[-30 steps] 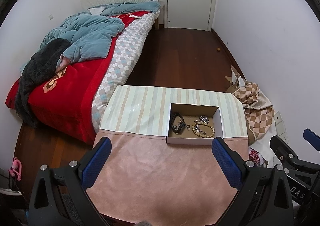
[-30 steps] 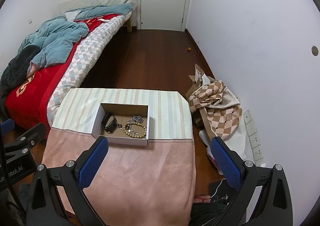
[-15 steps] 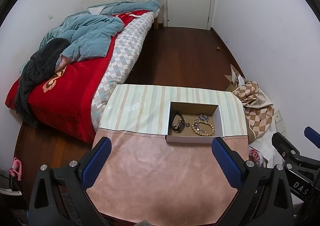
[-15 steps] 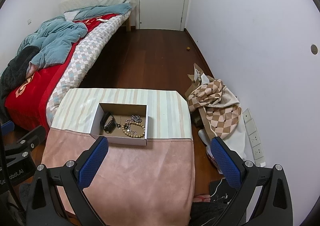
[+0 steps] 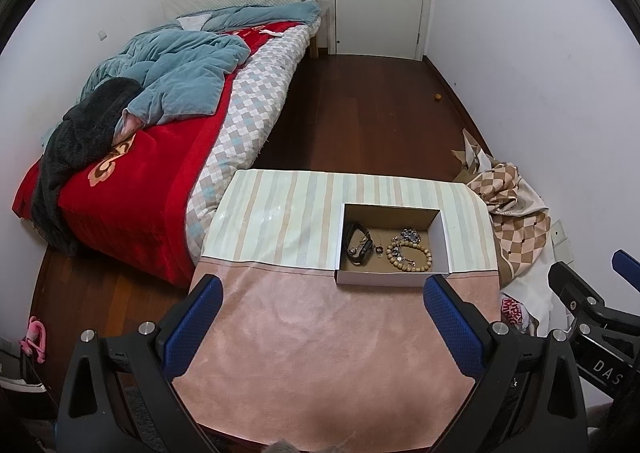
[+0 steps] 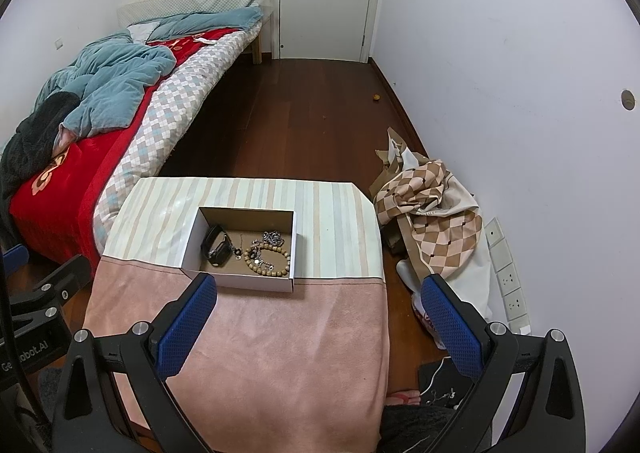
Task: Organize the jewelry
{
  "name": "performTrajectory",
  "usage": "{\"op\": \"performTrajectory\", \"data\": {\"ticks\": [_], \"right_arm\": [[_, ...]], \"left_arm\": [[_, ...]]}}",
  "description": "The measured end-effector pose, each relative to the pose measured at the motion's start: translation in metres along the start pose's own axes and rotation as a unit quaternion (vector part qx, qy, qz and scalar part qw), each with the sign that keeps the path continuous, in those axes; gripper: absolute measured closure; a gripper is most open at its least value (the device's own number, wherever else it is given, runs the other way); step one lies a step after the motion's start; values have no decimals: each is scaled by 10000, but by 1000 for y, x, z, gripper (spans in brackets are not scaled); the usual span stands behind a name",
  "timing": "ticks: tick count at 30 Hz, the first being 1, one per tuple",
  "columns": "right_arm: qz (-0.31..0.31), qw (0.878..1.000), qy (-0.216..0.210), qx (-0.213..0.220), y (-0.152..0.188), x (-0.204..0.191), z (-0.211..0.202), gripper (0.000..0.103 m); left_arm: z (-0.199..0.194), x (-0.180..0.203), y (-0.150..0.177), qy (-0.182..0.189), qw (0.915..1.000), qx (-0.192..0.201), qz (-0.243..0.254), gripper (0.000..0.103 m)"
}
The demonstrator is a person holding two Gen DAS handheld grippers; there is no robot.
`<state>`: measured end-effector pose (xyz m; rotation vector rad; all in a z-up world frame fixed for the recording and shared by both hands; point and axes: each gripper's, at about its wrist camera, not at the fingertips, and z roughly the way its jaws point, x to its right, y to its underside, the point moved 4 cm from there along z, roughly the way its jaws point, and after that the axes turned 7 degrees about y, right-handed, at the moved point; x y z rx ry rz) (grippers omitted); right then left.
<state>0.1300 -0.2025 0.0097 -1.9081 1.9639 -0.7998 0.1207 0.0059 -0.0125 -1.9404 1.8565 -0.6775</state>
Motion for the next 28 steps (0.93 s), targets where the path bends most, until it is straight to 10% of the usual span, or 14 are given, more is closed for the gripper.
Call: {"op": "performTrajectory", "data": {"ticks": [28], "right_arm": [[2,10000,-27,-12,-2,0,-3,0]], "left_arm": [[-2,-11,1,-26,10000,37,-8,1]]}}
